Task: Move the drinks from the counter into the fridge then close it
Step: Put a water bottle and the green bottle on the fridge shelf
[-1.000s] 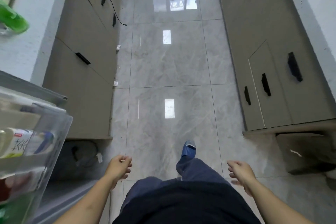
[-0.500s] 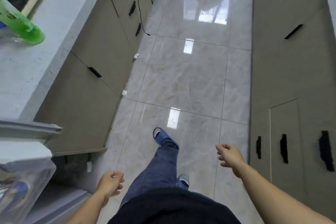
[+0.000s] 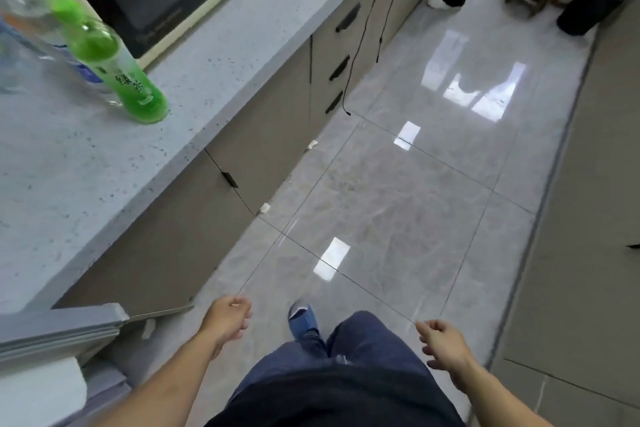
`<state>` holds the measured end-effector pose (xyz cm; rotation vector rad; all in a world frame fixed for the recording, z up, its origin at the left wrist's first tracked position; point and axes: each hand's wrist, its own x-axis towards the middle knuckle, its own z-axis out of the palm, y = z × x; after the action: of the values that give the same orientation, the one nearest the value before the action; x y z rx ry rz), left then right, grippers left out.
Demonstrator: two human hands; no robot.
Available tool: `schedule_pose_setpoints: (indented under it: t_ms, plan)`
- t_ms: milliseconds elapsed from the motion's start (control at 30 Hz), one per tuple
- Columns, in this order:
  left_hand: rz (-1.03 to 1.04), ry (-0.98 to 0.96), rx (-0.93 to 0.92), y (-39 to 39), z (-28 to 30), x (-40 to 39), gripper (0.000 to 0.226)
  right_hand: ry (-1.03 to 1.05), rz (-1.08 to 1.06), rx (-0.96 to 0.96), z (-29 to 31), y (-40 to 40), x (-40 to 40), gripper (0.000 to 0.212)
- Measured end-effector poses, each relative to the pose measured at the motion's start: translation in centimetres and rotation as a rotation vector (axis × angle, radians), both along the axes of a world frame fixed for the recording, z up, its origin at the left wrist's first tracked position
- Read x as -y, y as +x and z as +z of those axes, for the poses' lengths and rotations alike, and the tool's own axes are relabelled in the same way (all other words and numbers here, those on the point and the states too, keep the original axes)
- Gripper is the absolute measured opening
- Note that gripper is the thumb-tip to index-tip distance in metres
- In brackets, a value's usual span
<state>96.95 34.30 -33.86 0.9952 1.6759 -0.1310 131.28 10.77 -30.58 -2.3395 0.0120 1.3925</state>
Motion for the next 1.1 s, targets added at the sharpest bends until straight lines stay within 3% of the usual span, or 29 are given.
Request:
schedule_pose_setpoints:
  t_ms: [267,533,800,967,1100]
  plan:
    - [0.273,0.018,0.017,4.3,2.3,-3.1,0.011,-0.063,0.253,-0.009,-2.5,8.1,-9.6,0.024]
    - [0.671,0.044,-0.071,7.6,6.1,-2.3,0.011,-0.019,0.590,0.016,-3.7,14.0,-27.7,0.024]
    - [0.992,0.206,-0.023,9.7,8.7,-3.7,0.013,0.245,0.994,-0.131,0.2,4.9,-43.7,0.019]
    - [1.077,0.352,0.003,8.6,10.2,-6.9,0.013,0.404,1.141,-0.220,3.4,-3.8,-47.6,0.008]
    - [1.115,0.514,0.069,5.5,11.9,-10.1,0.012,0.575,1.281,-0.282,6.8,-10.3,-49.2,0.012]
